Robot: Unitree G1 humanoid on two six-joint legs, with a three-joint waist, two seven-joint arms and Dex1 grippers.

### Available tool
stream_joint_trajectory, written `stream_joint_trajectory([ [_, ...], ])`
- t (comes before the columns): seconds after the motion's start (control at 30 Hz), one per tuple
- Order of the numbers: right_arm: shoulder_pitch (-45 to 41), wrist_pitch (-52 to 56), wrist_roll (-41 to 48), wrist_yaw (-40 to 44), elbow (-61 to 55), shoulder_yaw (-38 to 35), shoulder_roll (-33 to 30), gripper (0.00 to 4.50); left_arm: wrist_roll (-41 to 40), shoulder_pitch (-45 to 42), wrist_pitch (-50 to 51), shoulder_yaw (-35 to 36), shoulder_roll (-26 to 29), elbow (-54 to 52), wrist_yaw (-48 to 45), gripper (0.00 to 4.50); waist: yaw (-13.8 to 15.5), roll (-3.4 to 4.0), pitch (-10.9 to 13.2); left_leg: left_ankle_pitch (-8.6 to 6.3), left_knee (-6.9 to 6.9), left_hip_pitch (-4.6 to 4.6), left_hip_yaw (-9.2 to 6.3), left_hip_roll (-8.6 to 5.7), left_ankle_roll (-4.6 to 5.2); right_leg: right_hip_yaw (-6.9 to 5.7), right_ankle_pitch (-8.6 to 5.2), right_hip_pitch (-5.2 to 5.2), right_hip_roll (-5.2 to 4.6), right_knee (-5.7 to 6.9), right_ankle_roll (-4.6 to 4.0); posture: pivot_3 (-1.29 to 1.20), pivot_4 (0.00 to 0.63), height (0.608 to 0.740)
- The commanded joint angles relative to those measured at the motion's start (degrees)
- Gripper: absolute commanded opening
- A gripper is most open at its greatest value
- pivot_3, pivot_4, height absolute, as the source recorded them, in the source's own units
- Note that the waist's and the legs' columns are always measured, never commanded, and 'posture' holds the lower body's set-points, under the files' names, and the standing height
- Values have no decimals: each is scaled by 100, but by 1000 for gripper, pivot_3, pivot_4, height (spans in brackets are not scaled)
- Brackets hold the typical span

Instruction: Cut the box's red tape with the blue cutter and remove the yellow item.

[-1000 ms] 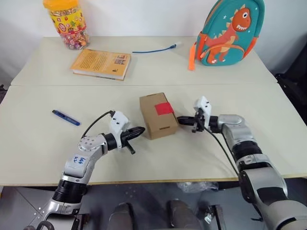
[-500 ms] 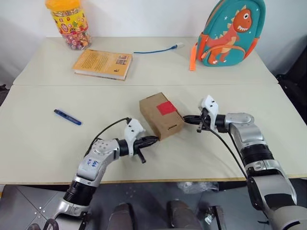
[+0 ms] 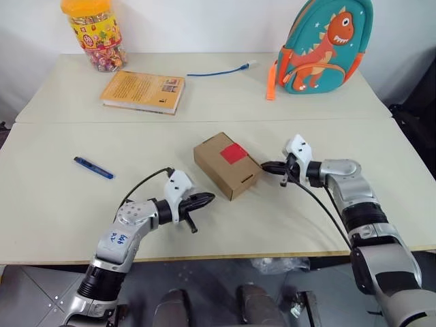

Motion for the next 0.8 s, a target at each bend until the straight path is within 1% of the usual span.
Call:
stream_joint_trajectory([
  [0.03,-358,-596,-31,-123,581,-74,306,0,253,-325,-496,51,-286,411,383,23,-13,0,0,0,0,0,0,0,0,0,0,1,0,0,0,0,150,740],
  [0.2,-623,-992,-51,130,1174,-87,589,0,376,-685,-627,-176,-560,890,346,23,-12,0,0,0,0,-3,0,-1,0,-3,0,2,-2,-2,1,0,150,740],
  [0.3,-614,-860,62,620,1162,-91,643,0,385,-689,-602,-405,-520,873,62,23,-38,0,0,0,-3,-2,0,0,0,-3,0,1,-2,-1,1,0,150,740],
  [0.4,-411,-593,191,1304,779,-48,529,0,254,-554,-439,-535,-457,682,-213,23,-49,0,0,0,-1,-1,0,0,0,-3,0,1,-1,2,1,0,150,740],
  [0.5,-108,-277,263,1648,255,-23,280,0,174,-389,-306,-638,-483,413,-334,23,-43,1,-1,0,-3,-1,-1,0,0,-3,0,2,-1,0,1,0,150,740],
  [0.67,464,299,346,1802,-681,-28,-156,0,205,-179,-150,-758,-585,126,-286,23,-13,2,-1,0,3,-1,-3,-1,0,-2,0,3,-2,1,1,0,150,740],
  [0.8,745,445,349,1664,-1007,-76,-330,0,231,-112,-81,-786,-635,69,-227,23,-7,2,-1,0,4,1,-2,-1,0,-1,0,4,-1,1,1,0,150,740],
])
